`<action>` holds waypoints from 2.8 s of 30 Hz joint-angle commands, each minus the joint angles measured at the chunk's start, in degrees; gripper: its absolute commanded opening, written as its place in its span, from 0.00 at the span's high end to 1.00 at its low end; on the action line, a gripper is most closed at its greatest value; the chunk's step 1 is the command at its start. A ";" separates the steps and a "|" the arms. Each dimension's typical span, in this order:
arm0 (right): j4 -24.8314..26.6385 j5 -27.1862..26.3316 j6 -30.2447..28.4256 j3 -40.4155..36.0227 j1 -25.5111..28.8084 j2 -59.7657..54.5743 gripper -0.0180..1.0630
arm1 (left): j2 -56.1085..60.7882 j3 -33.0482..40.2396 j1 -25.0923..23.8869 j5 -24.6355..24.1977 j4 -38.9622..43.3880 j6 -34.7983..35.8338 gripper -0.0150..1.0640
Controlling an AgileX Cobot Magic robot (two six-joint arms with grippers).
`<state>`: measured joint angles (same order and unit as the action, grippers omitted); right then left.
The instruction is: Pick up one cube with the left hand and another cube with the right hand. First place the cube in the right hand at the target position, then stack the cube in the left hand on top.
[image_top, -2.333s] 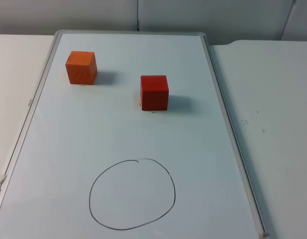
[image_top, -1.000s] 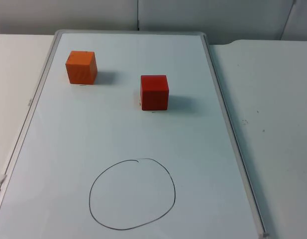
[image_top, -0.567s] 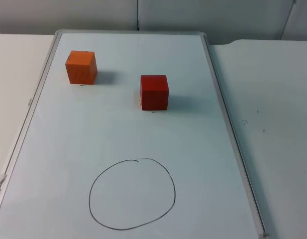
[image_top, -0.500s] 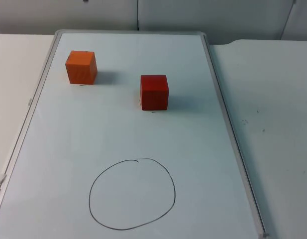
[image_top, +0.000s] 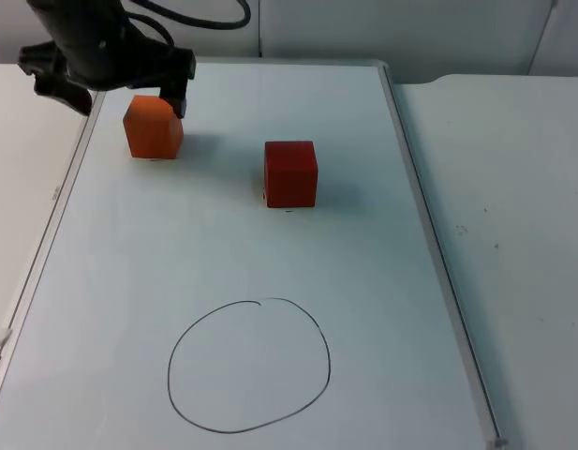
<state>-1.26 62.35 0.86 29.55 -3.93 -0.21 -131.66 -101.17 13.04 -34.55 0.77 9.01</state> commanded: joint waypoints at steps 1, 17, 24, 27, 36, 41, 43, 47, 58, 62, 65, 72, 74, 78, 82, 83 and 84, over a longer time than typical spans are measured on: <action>-0.49 -0.58 0.28 -0.40 0.44 0.21 0.01 | 0.10 -0.31 0.72 2.15 -0.77 -0.27 0.02; -0.49 -0.58 0.28 -0.40 0.44 0.21 0.01 | -3.27 -0.31 0.77 6.41 -0.32 -0.27 0.04; -0.49 -0.58 0.28 -0.40 0.44 0.21 0.01 | -3.53 -0.20 0.90 7.05 -0.30 -0.27 0.27; -0.49 -0.58 0.28 -0.40 0.44 0.21 0.01 | -3.63 -0.20 0.90 7.05 -0.30 -0.27 0.46; -0.49 -0.58 0.28 -0.40 0.44 0.21 0.01 | 1.23 -0.31 0.90 -0.16 0.36 0.01 0.99; -0.49 -0.58 0.28 -0.40 0.44 0.21 0.01 | 11.77 -0.31 0.90 -6.23 1.31 0.01 0.99; -0.49 -0.58 0.28 -0.40 0.44 0.21 0.01 | 18.86 -0.20 0.90 -8.04 1.55 0.01 0.99; -0.49 -0.58 0.28 -0.40 0.44 0.21 0.01 | 29.09 -0.09 0.90 -10.62 4.17 0.01 0.99; -0.49 -0.58 0.28 -0.40 0.44 0.21 0.01 | 55.16 8.88 0.90 -16.47 5.82 -4.11 0.99; -0.49 -0.58 0.28 -0.40 0.44 0.21 0.01 | 65.32 22.02 0.90 -11.68 5.56 -4.36 0.99; -0.49 -0.58 0.28 -0.40 0.44 0.21 0.01 | 76.26 35.58 0.90 -8.64 5.56 -4.36 0.99; -0.49 -0.58 0.28 -0.40 0.44 0.21 0.01 | 93.95 55.13 0.90 -8.54 5.06 -3.89 0.99; -0.49 -0.58 0.28 -0.40 0.44 0.21 0.01 | 100.26 60.35 0.90 -8.65 5.06 -3.89 0.99; -0.39 -0.58 0.28 -0.40 0.44 0.21 0.01 | 107.78 65.17 0.90 -9.08 5.06 -3.89 0.99; -0.27 -0.58 0.28 -0.40 0.44 0.21 0.01 | 113.01 67.60 0.90 -9.86 5.06 -3.89 0.99; -0.27 -0.58 0.28 -0.40 0.44 0.21 0.01 | 114.28 68.20 0.90 -9.99 5.21 -3.89 0.99; -0.26 -0.58 0.28 -0.40 0.44 0.21 0.01 | 115.09 68.68 0.90 -9.99 5.31 -3.89 0.99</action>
<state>-1.48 62.35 1.05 29.55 -3.93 -0.21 -17.71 -33.16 13.47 -45.24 6.10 4.66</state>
